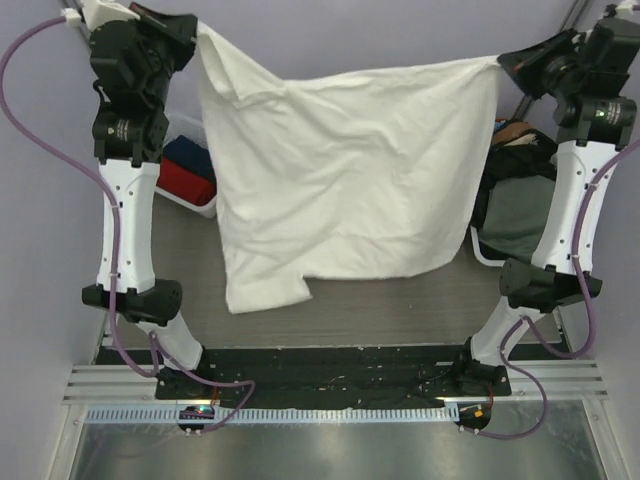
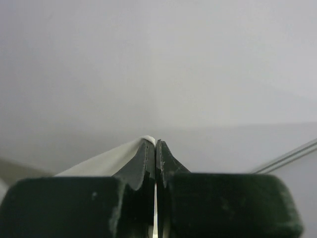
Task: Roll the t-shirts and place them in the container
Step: Flatten out the T-shirt at the center of the board.
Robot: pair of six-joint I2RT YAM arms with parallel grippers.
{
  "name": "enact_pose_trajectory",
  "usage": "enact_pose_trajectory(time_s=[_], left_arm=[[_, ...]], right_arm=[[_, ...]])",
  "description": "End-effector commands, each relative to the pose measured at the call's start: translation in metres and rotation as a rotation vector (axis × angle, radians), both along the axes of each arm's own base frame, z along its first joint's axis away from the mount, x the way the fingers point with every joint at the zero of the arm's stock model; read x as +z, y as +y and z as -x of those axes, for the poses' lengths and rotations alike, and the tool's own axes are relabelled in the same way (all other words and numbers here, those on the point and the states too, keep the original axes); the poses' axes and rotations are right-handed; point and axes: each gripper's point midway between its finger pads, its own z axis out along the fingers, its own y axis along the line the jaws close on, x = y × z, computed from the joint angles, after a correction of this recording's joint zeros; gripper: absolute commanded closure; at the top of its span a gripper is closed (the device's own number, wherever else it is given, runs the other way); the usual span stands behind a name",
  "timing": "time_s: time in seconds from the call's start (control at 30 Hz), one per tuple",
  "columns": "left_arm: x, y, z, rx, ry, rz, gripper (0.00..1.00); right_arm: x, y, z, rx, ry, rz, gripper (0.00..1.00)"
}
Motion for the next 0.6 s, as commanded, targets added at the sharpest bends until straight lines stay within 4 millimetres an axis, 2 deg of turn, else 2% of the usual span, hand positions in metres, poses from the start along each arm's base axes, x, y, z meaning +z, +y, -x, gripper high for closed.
enact_pose_trajectory(time_s=[0.0, 0.03, 0.07, 0.1, 0.13, 0.17, 0.2, 0.23, 0.27, 0.3, 0.37, 0.4, 0.43, 0.47, 0.5, 0.53, 0.57], left_arm=[[0.147, 0.011, 0.071, -0.050, -0.457, 0.096, 1.00], [0.146, 0.012, 0.069, -0.055, -0.460, 0.100, 1.00], [0.137, 0.015, 0.063, -0.053, -0.435, 0.103, 1.00], [0.137, 0.022, 0.062, -0.048, -0.444, 0.119, 1.00], [0.132, 0.024, 0.061, -0.054, -0.438, 0.122, 1.00], [0.111, 0.021, 0.048, -0.070, -0.386, 0.119, 1.00], [0.107, 0.023, 0.045, -0.069, -0.382, 0.130, 1.00], [0.097, 0.016, 0.040, -0.108, -0.354, 0.120, 1.00], [0.075, 0.006, 0.028, -0.155, -0.299, 0.110, 1.00], [0.063, 0.002, 0.022, -0.180, -0.270, 0.114, 1.00], [0.034, -0.005, 0.014, -0.208, -0.194, 0.107, 1.00], [-0.001, -0.004, 0.008, -0.201, -0.104, 0.107, 1.00], [-0.015, -0.004, 0.010, -0.196, -0.070, 0.084, 1.00], [-0.037, -0.003, 0.009, -0.185, -0.014, 0.078, 1.00], [-0.070, -0.002, 0.017, -0.178, 0.063, 0.070, 1.00], [-0.092, -0.006, 0.021, -0.185, 0.106, 0.049, 1.00], [-0.111, -0.007, 0.026, -0.182, 0.145, 0.044, 1.00]], right_arm=[[0.111, -0.005, 0.036, 0.204, -0.318, -0.192, 0.99], [0.105, -0.012, 0.031, 0.212, -0.307, -0.212, 0.99], [0.104, -0.016, 0.030, 0.222, -0.312, -0.218, 0.99], [0.110, -0.017, 0.037, 0.232, -0.338, -0.206, 0.99], [0.095, -0.032, 0.030, 0.206, -0.306, -0.219, 0.99], [0.091, -0.035, 0.030, 0.204, -0.298, -0.221, 0.99], [0.086, -0.038, 0.029, 0.204, -0.293, -0.222, 0.99], [0.070, -0.042, 0.026, 0.200, -0.257, -0.233, 0.99], [0.061, -0.043, 0.026, 0.198, -0.239, -0.236, 0.99], [0.053, -0.043, 0.024, 0.197, -0.231, -0.233, 0.99], [0.023, -0.040, 0.027, 0.195, -0.173, -0.244, 0.99], [0.017, -0.038, 0.031, 0.196, -0.179, -0.237, 0.99], [-0.013, -0.037, 0.037, 0.170, -0.128, -0.259, 0.99], [-0.028, -0.036, 0.042, 0.155, -0.109, -0.249, 0.99], [-0.042, -0.036, 0.047, 0.139, -0.090, -0.246, 0.99], [-0.090, -0.036, 0.047, 0.114, 0.002, -0.285, 0.99], [-0.091, -0.032, 0.063, 0.084, -0.018, -0.254, 0.99]])
